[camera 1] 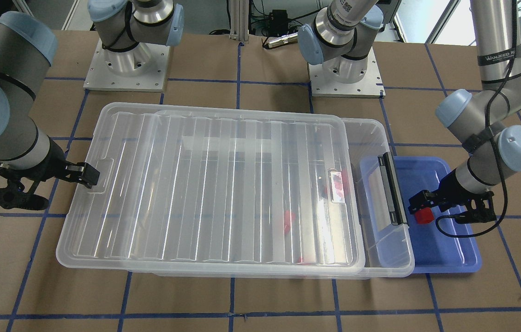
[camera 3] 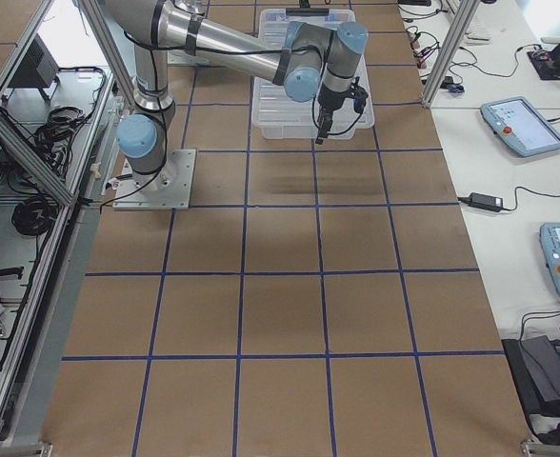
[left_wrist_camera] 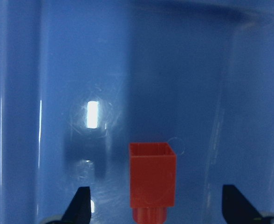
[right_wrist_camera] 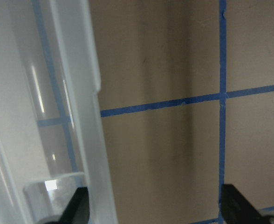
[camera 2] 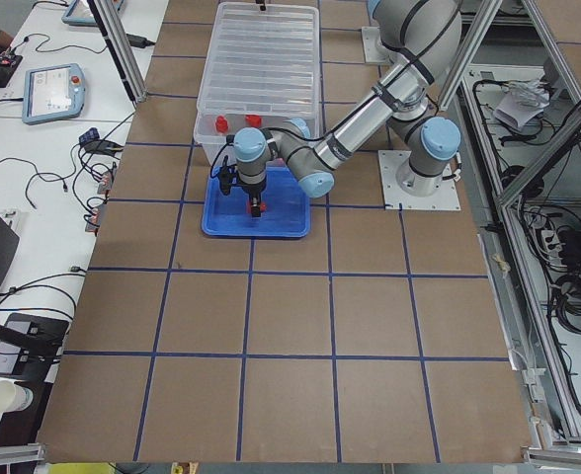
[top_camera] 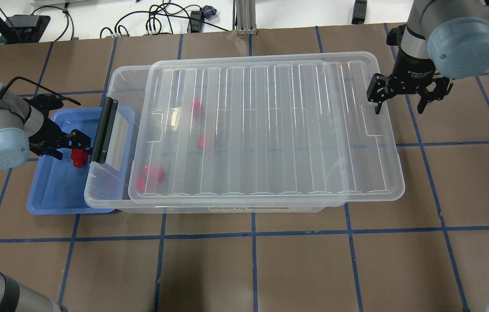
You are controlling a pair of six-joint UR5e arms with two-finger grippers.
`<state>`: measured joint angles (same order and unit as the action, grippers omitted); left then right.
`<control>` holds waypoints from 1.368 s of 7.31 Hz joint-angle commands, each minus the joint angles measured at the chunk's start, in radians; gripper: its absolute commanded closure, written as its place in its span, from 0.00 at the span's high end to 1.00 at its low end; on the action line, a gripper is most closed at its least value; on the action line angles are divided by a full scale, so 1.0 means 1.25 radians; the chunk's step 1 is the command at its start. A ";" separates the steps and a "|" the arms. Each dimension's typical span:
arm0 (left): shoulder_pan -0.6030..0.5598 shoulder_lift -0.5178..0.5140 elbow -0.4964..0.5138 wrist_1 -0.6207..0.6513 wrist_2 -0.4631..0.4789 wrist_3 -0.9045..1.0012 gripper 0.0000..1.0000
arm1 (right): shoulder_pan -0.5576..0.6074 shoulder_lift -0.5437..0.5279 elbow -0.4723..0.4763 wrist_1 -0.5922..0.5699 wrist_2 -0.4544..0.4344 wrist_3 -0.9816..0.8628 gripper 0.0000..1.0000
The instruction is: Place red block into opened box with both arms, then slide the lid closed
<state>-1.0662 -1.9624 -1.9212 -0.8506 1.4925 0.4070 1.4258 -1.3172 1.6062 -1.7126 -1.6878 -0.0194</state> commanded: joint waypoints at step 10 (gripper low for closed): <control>-0.133 0.175 0.286 -0.441 0.003 -0.138 0.00 | -0.116 -0.004 -0.001 -0.004 -0.028 -0.214 1.00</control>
<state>-1.1626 -1.7982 -1.6157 -1.3178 1.4968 0.3459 1.2833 -1.3213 1.6057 -1.7173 -1.7220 -0.2752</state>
